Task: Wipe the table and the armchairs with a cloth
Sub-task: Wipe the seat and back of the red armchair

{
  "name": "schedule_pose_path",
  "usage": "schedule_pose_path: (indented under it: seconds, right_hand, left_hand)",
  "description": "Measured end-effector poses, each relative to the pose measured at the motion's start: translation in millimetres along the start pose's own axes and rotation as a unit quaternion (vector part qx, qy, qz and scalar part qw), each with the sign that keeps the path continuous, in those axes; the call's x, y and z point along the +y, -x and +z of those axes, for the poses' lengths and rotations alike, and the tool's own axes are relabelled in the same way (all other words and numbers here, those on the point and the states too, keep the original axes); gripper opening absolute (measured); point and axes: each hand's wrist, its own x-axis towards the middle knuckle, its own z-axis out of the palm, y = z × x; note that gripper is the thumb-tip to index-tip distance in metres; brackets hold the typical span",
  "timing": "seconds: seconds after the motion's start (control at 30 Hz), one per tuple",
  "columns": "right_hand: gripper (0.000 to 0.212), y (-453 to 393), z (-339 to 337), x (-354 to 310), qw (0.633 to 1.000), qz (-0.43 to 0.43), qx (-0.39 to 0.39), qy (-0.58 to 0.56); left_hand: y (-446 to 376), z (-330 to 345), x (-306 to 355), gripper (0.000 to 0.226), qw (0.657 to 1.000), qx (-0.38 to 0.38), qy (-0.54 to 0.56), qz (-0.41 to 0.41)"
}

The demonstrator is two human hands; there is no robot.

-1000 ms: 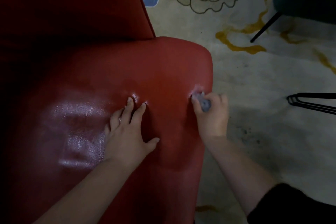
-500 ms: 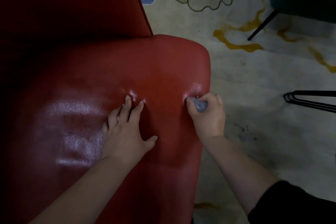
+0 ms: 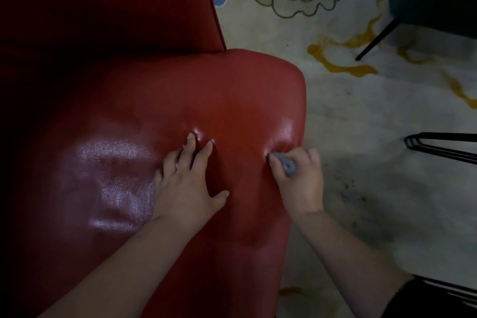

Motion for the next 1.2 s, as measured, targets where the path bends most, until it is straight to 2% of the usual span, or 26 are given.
schedule_pose_path:
  seconds: [0.1,0.17,0.27,0.5,0.6,0.73,0.83,0.97,1.07,1.2]
  right_hand:
    - [0.013,-25,-5,-4,1.000,-0.015,-0.006,-0.023]
    - [0.013,-57,-4,-8,0.999,-0.019,0.021,-0.026]
    - [0.016,-73,1,-9,1.000,-0.010,0.013,-0.015]
    - [0.016,27,-2,-1,0.997,-0.067,-0.037,0.023]
    - [0.015,28,-5,-5,0.995,-0.080,-0.054,0.011]
    - [0.017,5,1,-21,0.995,-0.090,-0.052,-0.009]
    - [0.017,25,5,-23,0.993,-0.097,-0.065,0.015]
    - [0.018,79,-3,-16,0.984,-0.122,-0.125,0.046]
    - [0.021,76,-10,-22,0.976,-0.128,-0.172,0.042]
    - [0.031,70,-5,-30,0.976,-0.136,-0.168,0.037]
  left_hand:
    - [1,-2,-3,0.104,1.000,-0.011,0.004,0.010]
    - [1,-2,-6,0.103,1.000,-0.017,0.012,0.018]
    - [1,-3,-9,0.103,0.999,-0.022,0.021,0.029]
    - [8,-16,-21,0.092,0.996,-0.037,0.052,0.064]
    - [15,-23,-30,0.080,0.995,-0.006,0.064,0.074]
    - [30,-24,-44,0.073,0.996,0.023,0.063,0.062]
    - [44,-18,-49,0.076,0.997,-0.007,0.049,0.056]
    - [69,-12,-54,0.077,0.998,-0.051,0.030,0.035]
    - [87,-12,-65,0.078,0.998,-0.061,0.016,0.003]
    - [109,-8,-78,0.081,0.994,-0.099,0.012,-0.044]
